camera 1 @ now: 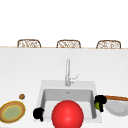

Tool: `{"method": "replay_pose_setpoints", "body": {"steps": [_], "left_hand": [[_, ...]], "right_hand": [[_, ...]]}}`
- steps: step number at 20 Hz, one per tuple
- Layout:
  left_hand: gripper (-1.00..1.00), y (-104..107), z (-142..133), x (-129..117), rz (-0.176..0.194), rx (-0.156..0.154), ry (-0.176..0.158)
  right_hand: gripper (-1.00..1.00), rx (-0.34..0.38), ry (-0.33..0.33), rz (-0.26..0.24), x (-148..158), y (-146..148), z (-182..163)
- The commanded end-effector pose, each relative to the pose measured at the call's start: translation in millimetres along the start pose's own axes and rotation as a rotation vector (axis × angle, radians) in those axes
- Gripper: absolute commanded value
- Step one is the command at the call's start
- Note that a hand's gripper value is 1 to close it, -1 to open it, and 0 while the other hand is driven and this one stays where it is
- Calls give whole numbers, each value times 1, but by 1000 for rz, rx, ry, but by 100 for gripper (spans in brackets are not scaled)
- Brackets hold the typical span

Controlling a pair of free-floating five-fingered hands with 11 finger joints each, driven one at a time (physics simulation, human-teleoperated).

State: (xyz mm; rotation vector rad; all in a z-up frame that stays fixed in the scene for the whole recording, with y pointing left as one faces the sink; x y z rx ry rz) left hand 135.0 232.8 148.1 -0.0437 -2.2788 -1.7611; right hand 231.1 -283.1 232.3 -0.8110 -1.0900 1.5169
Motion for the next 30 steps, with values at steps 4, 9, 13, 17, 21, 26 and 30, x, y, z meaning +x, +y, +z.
{"method": "replay_pose_setpoints", "body": {"steps": [4, 9, 13, 17, 21, 26, 30], "left_hand": [[0, 0, 0, 0, 0, 0, 0], [0, 0, 0, 0, 0, 0, 0], [0, 0, 0, 0, 0, 0, 0], [0, 0, 0, 0, 0, 0, 0], [0, 0, 0, 0, 0, 0, 0], [0, 0, 0, 0, 0, 0, 0], [0, 0, 0, 0, 0, 0, 0]], "right_hand": [[100, -6, 13, -32, -35, 15, 32], [100, 6, 3, -37, -61, 25, 64], [100, 2, 3, -35, -82, 36, 87], [100, -21, -12, -47, -105, 57, 101], [100, -23, -15, -37, -131, 92, 95], [100, -18, -11, -29, -164, 130, 85], [100, -36, 0, -23, -185, 155, 55]]}}
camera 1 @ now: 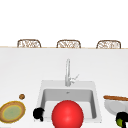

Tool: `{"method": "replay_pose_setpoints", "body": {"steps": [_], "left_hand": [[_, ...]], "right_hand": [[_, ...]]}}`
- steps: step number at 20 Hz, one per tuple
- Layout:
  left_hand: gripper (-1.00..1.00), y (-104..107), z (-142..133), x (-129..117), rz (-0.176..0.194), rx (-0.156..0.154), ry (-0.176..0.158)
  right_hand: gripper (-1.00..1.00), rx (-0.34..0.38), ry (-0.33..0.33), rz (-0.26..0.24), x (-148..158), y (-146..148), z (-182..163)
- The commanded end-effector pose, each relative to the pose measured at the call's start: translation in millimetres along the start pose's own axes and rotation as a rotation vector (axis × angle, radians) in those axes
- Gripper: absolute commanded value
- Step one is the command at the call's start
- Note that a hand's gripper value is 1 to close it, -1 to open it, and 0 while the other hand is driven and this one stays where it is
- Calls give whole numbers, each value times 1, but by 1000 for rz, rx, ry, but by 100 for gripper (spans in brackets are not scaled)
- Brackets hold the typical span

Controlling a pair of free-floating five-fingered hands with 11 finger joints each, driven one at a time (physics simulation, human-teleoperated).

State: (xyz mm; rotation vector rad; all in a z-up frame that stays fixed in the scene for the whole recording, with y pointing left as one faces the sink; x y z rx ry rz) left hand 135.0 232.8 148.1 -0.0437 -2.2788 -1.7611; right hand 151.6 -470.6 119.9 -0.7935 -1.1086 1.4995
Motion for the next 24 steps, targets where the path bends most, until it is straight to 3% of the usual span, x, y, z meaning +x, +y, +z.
{"method": "replay_pose_setpoints", "body": {"steps": [1, 3, 4, 5, 9, 12, 15, 16, 17, 24], "left_hand": [[0, 0, 0, 0, 0, 0, 0], [0, 0, 0, 0, 0, 0, 0], [0, 0, 0, 0, 0, 0, 0], [0, 0, 0, 0, 0, 0, 0], [0, 0, 0, 0, 0, 0, 0], [0, 0, 0, 0, 0, 0, 0], [0, 0, 0, 0, 0, 0, 0], [0, 0, 0, 0, 0, 0, 0], [0, 0, 0, 0, 0, 0, 0], [0, 0, 0, 0, 0, 0, 0]], "right_hand": [[100, -19, 12, 4, -17, 22, -26], [100, -9, 21, 7, -28, 33, -46], [100, 59, 36, -45, -32, 30, -54], [100, 62, 28, -74, -35, 28, -58], [100, 158, -27, -140, -47, 20, -70], [100, 198, -76, -152, -45, 20, -54], [100, 222, -107, -192, -45, -2, -40], [-100, 214, -101, -201, -46, -3, -39], [-100, 199, -76, -231, -46, -13, -37], [-100, 207, -44, -230, -47, -24, -40]]}}
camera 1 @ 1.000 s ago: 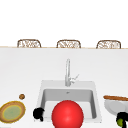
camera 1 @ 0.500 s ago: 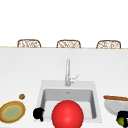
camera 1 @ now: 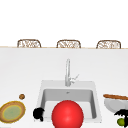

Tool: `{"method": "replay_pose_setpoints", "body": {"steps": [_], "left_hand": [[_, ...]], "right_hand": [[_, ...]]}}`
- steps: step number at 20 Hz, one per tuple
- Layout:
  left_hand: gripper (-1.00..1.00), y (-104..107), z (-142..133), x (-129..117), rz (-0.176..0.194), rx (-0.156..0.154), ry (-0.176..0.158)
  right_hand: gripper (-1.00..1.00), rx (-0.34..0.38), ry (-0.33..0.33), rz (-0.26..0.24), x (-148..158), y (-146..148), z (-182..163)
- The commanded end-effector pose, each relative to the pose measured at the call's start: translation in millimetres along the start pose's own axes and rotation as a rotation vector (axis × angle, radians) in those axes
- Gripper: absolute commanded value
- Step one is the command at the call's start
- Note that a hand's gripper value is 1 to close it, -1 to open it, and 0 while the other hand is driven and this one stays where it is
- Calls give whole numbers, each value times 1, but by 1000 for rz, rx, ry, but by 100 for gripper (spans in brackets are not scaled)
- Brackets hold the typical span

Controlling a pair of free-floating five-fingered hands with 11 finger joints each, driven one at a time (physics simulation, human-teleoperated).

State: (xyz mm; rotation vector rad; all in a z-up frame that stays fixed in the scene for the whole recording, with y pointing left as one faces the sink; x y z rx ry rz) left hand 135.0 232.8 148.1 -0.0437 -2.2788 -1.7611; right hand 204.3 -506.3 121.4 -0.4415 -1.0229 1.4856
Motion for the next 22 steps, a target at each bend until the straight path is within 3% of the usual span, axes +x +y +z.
{"method": "replay_pose_setpoints", "body": {"steps": [1, 5, 15, 22], "left_hand": [[0, 0, 0, 0, 0, 0, 0], [0, 0, 0, 0, 0, 0, 0], [0, 0, 0, 0, 0, 0, 0], [0, 0, 0, 0, 0, 0, 0]], "right_hand": [[-100, -40, 48, -45, 1, -8, 1], [-100, -25, 62, -57, 8, -23, 15], [-100, 64, 75, -8, 30, -62, 68], [-100, 48, 138, -31, 48, -100, 71]]}}
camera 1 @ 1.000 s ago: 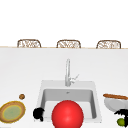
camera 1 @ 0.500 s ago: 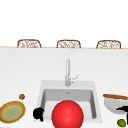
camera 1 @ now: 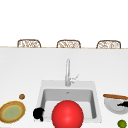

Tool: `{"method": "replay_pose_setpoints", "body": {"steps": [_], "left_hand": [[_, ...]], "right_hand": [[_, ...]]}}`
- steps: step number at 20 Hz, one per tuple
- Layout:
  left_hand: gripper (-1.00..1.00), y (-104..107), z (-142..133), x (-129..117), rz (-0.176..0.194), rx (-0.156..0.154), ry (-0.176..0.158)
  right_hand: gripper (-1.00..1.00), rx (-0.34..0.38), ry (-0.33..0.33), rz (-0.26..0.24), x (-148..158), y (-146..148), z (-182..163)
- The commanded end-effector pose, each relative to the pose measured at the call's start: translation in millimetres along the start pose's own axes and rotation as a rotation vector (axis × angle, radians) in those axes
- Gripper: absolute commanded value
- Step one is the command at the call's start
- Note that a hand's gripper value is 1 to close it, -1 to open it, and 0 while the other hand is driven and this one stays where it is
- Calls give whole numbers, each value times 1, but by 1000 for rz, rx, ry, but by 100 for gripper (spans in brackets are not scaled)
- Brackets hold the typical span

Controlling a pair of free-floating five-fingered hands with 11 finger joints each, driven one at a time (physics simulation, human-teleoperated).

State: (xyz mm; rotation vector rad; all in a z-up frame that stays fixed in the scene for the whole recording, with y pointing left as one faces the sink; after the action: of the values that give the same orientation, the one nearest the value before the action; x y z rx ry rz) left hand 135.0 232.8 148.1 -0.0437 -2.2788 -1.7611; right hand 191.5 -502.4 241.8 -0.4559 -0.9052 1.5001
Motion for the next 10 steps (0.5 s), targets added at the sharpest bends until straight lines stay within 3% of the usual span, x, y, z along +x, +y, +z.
{"method": "replay_pose_setpoints", "body": {"steps": [1, 7, 10], "left_hand": [[0, 0, 0, 0, 0, 0, 0], [0, 0, 0, 0, 0, 0, 0], [0, 0, 0, 0, 0, 0, 0]], "right_hand": [[-100, -22, 82, -54, 8, -15, -1], [-100, -41, 148, -60, 18, -24, -13], [-100, -59, 129, -16, 26, -15, -4]]}}
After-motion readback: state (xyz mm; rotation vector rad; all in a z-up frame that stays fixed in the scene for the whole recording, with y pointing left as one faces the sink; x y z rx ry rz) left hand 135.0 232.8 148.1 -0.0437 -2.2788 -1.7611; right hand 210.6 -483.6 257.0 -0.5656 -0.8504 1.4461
